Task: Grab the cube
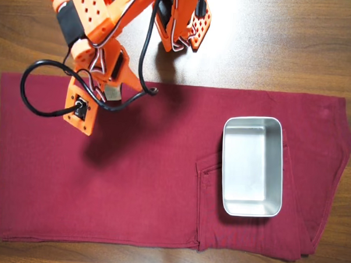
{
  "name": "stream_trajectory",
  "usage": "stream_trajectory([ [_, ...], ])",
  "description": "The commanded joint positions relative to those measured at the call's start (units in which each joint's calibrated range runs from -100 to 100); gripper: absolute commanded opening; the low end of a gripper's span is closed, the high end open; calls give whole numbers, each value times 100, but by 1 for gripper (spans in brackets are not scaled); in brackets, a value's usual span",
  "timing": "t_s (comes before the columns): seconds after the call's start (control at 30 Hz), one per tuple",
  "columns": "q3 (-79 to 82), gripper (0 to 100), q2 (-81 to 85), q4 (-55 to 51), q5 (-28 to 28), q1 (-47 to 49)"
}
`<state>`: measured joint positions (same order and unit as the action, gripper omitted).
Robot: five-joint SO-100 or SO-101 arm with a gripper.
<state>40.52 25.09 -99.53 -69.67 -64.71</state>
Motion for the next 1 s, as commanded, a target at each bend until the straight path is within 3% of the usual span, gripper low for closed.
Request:
stream_trajectory([
  [0.0,-5,35,-45,359,-49,-190],
  [0.1,-479,35,-267,405,-103,-276],
  [0.3,13,35,-684,1788,-259,-430],
  [0.7,669,35,-880,2618,215,156],
  [0.9,814,35,-942,2959,190,156],
  [0.97,860,31,-915,2959,132,117],
])
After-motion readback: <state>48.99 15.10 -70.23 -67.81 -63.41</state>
